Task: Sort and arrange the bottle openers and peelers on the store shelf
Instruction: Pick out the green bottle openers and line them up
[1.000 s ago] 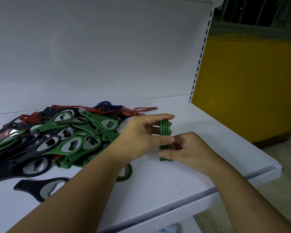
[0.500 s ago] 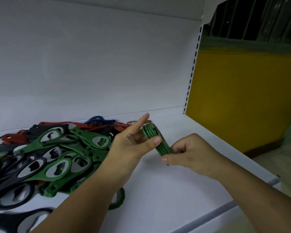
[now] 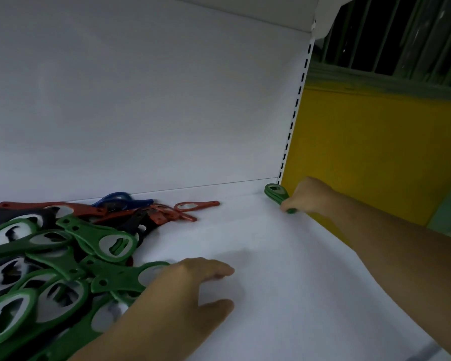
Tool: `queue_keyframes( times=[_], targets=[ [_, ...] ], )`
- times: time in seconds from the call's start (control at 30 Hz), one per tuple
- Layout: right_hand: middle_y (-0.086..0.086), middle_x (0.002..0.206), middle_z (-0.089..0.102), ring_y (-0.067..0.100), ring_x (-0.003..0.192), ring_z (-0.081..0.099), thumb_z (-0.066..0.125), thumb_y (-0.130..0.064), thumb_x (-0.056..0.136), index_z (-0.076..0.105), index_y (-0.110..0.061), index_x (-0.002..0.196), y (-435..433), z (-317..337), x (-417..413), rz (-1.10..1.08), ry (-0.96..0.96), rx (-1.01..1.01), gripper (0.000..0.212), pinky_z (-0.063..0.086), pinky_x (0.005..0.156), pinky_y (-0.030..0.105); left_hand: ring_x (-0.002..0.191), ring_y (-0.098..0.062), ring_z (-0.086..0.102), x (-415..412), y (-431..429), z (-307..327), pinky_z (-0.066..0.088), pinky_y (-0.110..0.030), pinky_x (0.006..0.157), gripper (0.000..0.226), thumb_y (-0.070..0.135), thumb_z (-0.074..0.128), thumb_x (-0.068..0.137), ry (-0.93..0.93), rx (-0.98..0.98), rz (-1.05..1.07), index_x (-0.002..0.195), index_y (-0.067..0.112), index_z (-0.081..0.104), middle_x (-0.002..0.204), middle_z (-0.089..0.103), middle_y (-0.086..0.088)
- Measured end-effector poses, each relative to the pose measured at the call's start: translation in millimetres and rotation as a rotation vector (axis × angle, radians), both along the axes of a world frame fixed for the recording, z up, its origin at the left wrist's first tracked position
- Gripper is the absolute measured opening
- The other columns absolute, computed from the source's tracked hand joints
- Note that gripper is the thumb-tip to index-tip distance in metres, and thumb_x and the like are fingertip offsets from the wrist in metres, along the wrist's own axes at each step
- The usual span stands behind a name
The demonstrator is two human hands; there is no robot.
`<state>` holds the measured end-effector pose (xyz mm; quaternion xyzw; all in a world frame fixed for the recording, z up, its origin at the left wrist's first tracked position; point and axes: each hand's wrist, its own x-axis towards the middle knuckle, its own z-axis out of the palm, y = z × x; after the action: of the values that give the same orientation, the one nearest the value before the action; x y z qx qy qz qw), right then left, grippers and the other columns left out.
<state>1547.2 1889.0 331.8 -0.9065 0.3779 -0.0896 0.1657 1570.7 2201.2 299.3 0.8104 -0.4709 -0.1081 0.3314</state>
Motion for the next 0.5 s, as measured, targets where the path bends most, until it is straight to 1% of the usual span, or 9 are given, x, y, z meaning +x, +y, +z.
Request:
queue_keyframes(
  times=[0.1, 0.2, 0.27, 0.3, 0.37, 0.4, 0.43, 0.47, 0.5],
  targets=[
    [0.002, 0.053, 0.037, 0.016, 0.050, 0.037, 0.076, -0.023, 0.064, 0.037, -0.013, 0.053, -9.8, 5.8, 14.6, -0.008, 0.098, -0.042, 0.042, 0.023, 0.046, 0.023, 0.102, 0.021, 0.045, 1.6, -0.2, 1.3, 0.026, 0.009, 0.085, 0.032, 0.043, 0.062, 0.084, -0.034, 0.001, -0.005, 0.085, 0.062, 0.037, 0.102, 0.046, 0.041],
    [0.004, 0.049, 0.042, 0.017, 0.045, 0.039, 0.078, -0.024, 0.065, 0.042, -0.011, 0.052, -11.9, 10.8, 21.1, 0.010, 0.169, -0.043, 0.041, 0.026, 0.045, 0.020, 0.105, 0.019, 0.046, 1.2, -0.8, 4.1, 0.027, 0.007, 0.090, 0.031, 0.044, 0.060, 0.086, -0.029, 0.019, -0.008, 0.084, 0.063, 0.035, 0.105, 0.046, 0.040],
    [0.003, 0.049, 0.041, 0.016, 0.045, 0.039, 0.078, -0.031, 0.068, 0.042, -0.011, 0.052, -13.7, 9.0, 20.5, 0.042, 0.202, -0.079, 0.044, 0.026, 0.044, 0.021, 0.108, 0.017, 0.047, -0.3, -1.5, 6.5, 0.028, 0.004, 0.093, 0.030, 0.044, 0.058, 0.087, -0.045, 0.024, -0.023, 0.087, 0.063, 0.035, 0.109, 0.047, 0.039],
    [0.003, 0.051, 0.040, 0.015, 0.047, 0.039, 0.077, -0.037, 0.070, 0.040, -0.012, 0.052, -15.4, 7.6, 18.8, 0.047, 0.209, -0.103, 0.047, 0.025, 0.045, 0.023, 0.110, 0.015, 0.047, -1.2, -2.1, 7.6, 0.029, 0.002, 0.095, 0.028, 0.043, 0.058, 0.088, -0.046, 0.020, -0.031, 0.092, 0.063, 0.038, 0.111, 0.048, 0.037],
    [0.001, 0.054, 0.040, 0.015, 0.050, 0.040, 0.070, -0.055, 0.073, 0.039, -0.014, 0.053, -15.2, 6.7, 14.4, 0.041, 0.199, -0.180, 0.055, 0.024, 0.047, 0.026, 0.110, 0.012, 0.048, -2.2, -2.4, 8.5, 0.031, -0.001, 0.096, 0.027, 0.041, 0.058, 0.089, -0.053, 0.008, -0.029, 0.109, 0.057, 0.049, 0.110, 0.050, 0.033],
    [0.001, 0.053, 0.041, 0.016, 0.050, 0.041, 0.063, -0.063, 0.075, 0.039, -0.014, 0.053, -10.8, 8.3, 11.9, 0.030, 0.186, -0.254, 0.059, 0.025, 0.048, 0.026, 0.108, 0.012, 0.050, -2.3, -1.9, 8.1, 0.033, -0.002, 0.095, 0.028, 0.039, 0.058, 0.089, -0.063, -0.002, -0.020, 0.115, 0.051, 0.054, 0.107, 0.052, 0.032],
    [0.001, 0.052, 0.042, 0.017, 0.050, 0.042, 0.056, -0.068, 0.077, 0.038, -0.015, 0.052, -3.7, 10.6, 9.4, 0.024, 0.152, -0.343, 0.061, 0.024, 0.048, 0.026, 0.104, 0.010, 0.052, -3.2, -1.2, 8.1, 0.036, -0.003, 0.092, 0.028, 0.035, 0.058, 0.090, -0.072, -0.026, -0.008, 0.116, 0.045, 0.059, 0.102, 0.055, 0.030],
    [0.001, 0.050, 0.042, 0.018, 0.049, 0.044, 0.052, -0.067, 0.081, 0.038, -0.017, 0.050, 7.0, 11.8, 6.6, 0.037, 0.090, -0.407, 0.061, 0.025, 0.047, 0.026, 0.099, 0.007, 0.055, -5.0, 0.2, 8.4, 0.039, -0.005, 0.089, 0.025, 0.032, 0.057, 0.091, -0.088, -0.059, -0.001, 0.114, 0.040, 0.063, 0.098, 0.059, 0.026],
    [0.002, 0.049, 0.043, 0.019, 0.049, 0.045, 0.051, -0.061, 0.085, 0.039, -0.017, 0.049, 21.5, 11.8, 4.4, 0.076, 0.005, -0.420, 0.058, 0.025, 0.047, 0.027, 0.093, 0.003, 0.057, -6.6, 1.9, 9.2, 0.043, -0.006, 0.084, 0.023, 0.028, 0.057, 0.091, -0.106, -0.103, 0.005, 0.110, 0.035, 0.067, 0.095, 0.064, 0.021]
  ],
)
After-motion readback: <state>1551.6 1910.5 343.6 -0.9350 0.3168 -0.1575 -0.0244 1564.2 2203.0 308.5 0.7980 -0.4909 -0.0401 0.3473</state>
